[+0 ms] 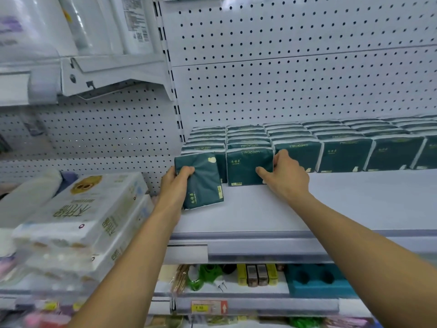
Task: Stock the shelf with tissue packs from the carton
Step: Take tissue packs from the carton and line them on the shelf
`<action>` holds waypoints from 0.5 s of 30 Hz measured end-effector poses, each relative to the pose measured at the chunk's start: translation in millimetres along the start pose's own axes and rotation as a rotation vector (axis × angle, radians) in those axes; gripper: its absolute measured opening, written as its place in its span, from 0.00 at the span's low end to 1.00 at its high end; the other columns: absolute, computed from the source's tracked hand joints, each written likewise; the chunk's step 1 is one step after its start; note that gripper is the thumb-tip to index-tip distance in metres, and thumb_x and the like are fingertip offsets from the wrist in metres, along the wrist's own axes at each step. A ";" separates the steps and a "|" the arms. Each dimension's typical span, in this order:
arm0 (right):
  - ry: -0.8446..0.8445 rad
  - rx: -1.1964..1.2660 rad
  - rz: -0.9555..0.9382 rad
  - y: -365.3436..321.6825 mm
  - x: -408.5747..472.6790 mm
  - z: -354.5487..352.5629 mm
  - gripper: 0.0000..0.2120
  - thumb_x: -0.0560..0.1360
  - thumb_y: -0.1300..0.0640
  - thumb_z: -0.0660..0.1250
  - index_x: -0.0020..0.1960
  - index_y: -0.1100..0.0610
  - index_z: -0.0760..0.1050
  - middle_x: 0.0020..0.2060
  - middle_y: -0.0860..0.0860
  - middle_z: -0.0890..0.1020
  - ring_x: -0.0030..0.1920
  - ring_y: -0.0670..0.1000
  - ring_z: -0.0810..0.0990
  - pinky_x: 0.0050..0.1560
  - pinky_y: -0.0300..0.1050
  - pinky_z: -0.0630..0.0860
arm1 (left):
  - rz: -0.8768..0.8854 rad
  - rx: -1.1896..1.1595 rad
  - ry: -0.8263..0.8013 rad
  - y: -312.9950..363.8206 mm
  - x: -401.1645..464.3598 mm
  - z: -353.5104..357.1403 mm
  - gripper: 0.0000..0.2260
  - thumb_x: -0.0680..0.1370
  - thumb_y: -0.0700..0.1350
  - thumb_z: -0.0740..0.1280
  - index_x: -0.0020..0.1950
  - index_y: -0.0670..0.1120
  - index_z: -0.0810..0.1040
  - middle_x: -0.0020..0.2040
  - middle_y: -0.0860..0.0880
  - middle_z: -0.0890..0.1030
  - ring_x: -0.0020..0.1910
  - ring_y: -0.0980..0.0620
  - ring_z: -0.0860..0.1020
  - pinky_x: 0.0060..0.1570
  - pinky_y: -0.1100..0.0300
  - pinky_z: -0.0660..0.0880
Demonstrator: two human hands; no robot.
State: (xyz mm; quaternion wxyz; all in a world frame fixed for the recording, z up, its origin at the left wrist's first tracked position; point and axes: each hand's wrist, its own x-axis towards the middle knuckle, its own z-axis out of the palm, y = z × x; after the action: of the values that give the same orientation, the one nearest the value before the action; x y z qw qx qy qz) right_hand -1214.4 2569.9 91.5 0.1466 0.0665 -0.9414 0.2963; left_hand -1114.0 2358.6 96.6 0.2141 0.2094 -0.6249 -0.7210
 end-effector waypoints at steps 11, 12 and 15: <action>0.072 0.111 -0.030 4.3 -18.6 -9.1 0.27 0.73 0.43 0.70 0.59 0.59 0.63 0.52 0.52 0.72 0.43 0.56 0.76 0.40 0.47 0.68 | 0.135 0.017 0.052 1.1 -19.5 -5.4 0.04 0.76 0.48 0.69 0.50 0.52 0.78 0.56 0.48 0.82 0.52 0.51 0.81 0.44 0.55 0.78; 0.109 0.144 -0.083 5.2 -25.0 -10.8 0.24 0.75 0.45 0.69 0.59 0.58 0.63 0.51 0.52 0.72 0.42 0.55 0.74 0.39 0.47 0.68 | 0.148 0.039 0.014 3.4 -24.6 -2.6 0.04 0.77 0.47 0.69 0.51 0.51 0.78 0.54 0.50 0.83 0.50 0.52 0.82 0.43 0.56 0.78; 0.097 0.371 -0.282 4.7 -46.0 -18.9 0.19 0.75 0.46 0.69 0.59 0.53 0.66 0.49 0.48 0.73 0.41 0.49 0.73 0.40 0.46 0.71 | 0.197 0.108 -0.185 10.5 -36.8 10.6 0.06 0.78 0.43 0.71 0.54 0.49 0.81 0.48 0.51 0.86 0.48 0.51 0.84 0.43 0.57 0.81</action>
State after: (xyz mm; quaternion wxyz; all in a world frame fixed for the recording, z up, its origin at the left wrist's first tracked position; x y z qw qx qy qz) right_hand -1167.3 2586.4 89.3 0.2170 0.2089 -0.8441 0.4436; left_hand -1089.4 2386.9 109.7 0.2136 0.0912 -0.6975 -0.6779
